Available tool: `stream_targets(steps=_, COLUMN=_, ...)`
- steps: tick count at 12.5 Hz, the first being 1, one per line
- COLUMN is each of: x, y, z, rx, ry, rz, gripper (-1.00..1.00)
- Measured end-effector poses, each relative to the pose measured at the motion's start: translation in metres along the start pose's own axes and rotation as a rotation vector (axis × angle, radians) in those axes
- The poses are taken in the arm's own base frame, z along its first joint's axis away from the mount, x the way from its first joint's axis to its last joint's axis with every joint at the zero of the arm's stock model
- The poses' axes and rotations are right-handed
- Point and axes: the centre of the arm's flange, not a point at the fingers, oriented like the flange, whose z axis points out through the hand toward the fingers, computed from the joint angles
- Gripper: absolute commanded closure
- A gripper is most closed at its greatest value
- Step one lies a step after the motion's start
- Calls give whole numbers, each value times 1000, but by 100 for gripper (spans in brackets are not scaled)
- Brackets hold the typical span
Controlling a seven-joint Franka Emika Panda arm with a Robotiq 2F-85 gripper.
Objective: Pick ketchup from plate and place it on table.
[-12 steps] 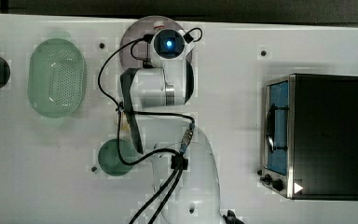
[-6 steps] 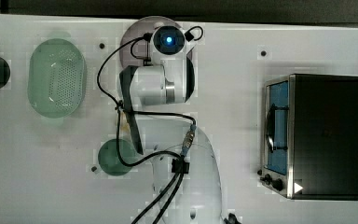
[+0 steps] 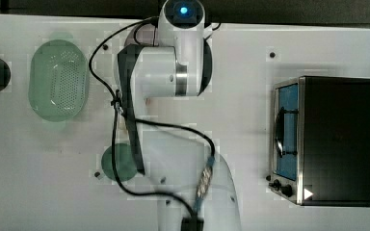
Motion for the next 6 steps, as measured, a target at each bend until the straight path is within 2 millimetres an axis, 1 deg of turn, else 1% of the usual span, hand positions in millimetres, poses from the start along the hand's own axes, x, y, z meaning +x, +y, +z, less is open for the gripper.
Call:
stream_targets(steps=2, x=-8, y=10, z=-62, rx=14, ry=31, rz=40, gripper=-26)
stream_targets(steps=3, x=-16, y=17, z=-93, rx=14, ry=41, rz=64, gripper=-27)
stream_targets(steps=5, x=-37, y=35, z=-143, rx=1, ry=54, rz=103, gripper=-27)
stream_targets(steps=6, x=-50, y=45, z=-162, rx=-3, ry=73, rz=131, gripper=-27)
